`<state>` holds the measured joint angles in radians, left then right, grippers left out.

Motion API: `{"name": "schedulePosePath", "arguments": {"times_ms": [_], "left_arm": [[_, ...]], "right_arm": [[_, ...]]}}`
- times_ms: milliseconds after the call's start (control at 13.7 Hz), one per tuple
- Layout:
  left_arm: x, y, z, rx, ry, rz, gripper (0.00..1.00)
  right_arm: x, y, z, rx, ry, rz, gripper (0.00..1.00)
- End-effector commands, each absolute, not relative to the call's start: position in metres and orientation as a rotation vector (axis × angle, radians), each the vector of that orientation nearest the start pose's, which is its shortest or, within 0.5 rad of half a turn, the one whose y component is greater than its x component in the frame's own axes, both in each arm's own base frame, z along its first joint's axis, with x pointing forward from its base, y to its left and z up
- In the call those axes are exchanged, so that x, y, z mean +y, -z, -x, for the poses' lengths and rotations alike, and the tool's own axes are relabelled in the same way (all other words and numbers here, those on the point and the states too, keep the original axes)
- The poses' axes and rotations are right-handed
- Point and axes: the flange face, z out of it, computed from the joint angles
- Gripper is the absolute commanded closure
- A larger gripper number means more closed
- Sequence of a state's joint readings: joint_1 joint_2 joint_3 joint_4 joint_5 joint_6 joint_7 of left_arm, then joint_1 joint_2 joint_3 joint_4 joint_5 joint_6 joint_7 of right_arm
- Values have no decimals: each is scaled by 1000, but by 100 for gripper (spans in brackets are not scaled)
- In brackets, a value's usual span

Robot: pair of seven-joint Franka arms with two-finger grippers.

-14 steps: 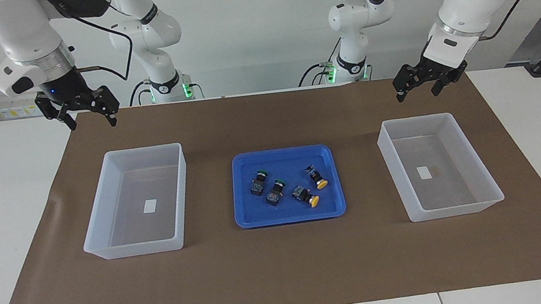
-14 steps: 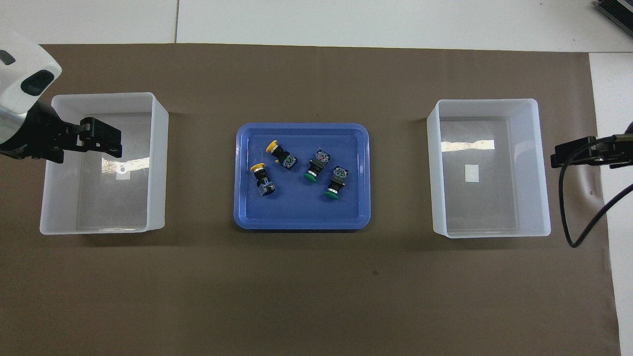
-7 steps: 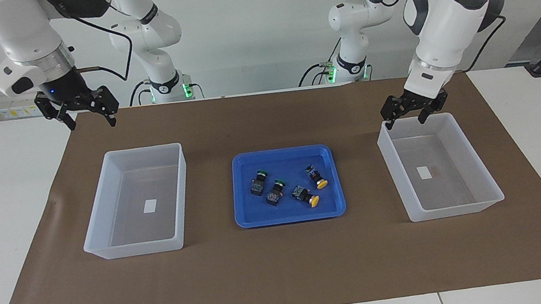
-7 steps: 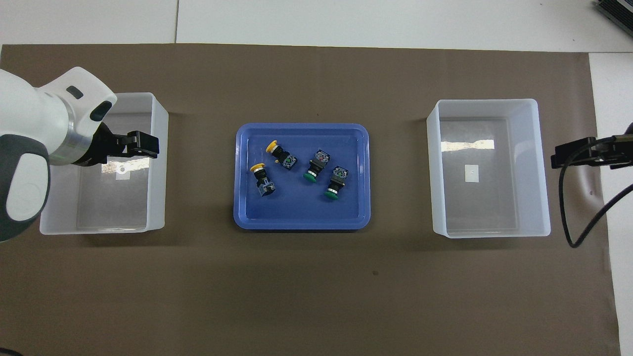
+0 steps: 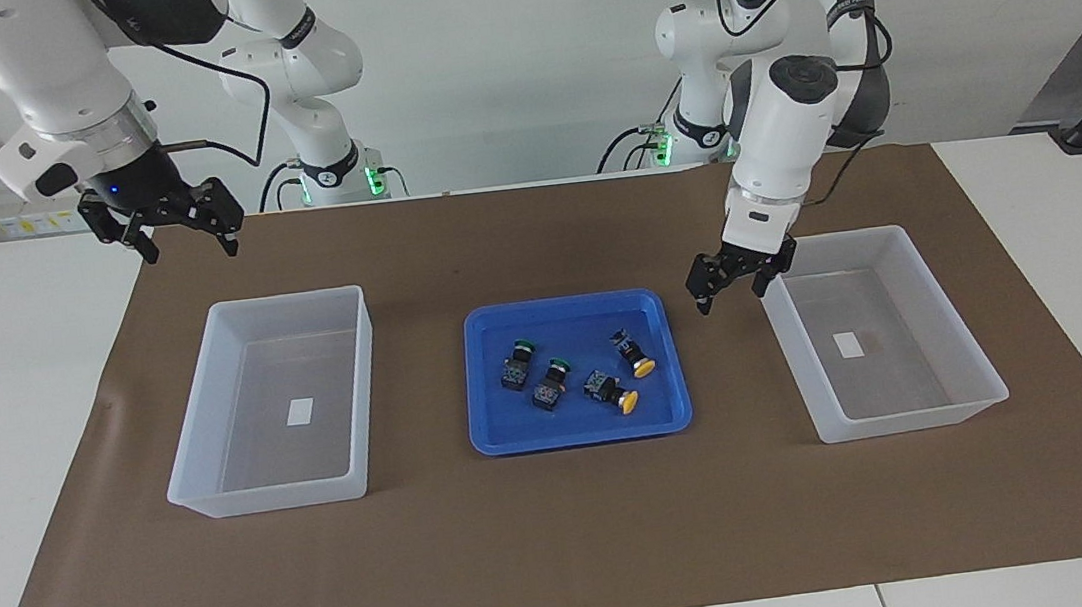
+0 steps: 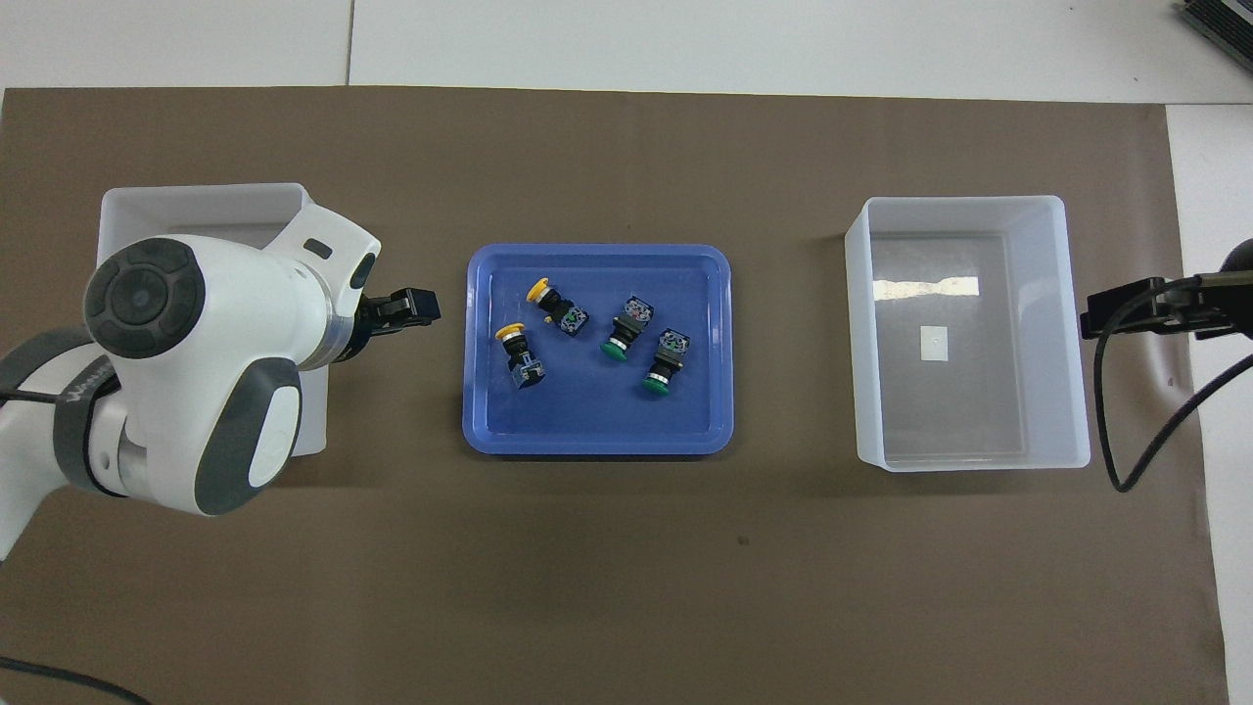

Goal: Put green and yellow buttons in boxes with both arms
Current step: 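Reach the left gripper toward the yellow-rimmed button in the blue tray, then grasp the yellow button with the left gripper while the right gripper reaches the tray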

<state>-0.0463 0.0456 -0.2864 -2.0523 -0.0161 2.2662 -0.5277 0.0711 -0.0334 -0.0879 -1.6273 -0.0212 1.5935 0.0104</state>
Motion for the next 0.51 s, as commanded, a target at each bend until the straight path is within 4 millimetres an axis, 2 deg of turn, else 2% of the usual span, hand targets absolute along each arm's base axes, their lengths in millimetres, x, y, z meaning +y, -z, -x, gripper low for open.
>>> {"name": "schedulePosePath", "arguments": {"times_ms": [0, 146, 293, 366, 439], "left_arm": [[-204, -420, -536, -409, 296, 3218, 0], [-223, -404, -535, -468, 302, 3234, 0], [-250, -370, -536, -566, 301, 3261, 0], [-261, -358, -535, -605, 296, 3270, 0], [-264, -348, -535, -618, 275, 3269, 0]], "right_arm": [[-10, -617, -538, 11, 33, 3153, 0], [28, -604, -543, 74, 80, 3147, 0], [57, -596, -543, 103, 91, 3142, 0], [68, -590, -543, 147, 107, 3136, 0], [73, -580, -547, 171, 110, 3134, 0]]}}
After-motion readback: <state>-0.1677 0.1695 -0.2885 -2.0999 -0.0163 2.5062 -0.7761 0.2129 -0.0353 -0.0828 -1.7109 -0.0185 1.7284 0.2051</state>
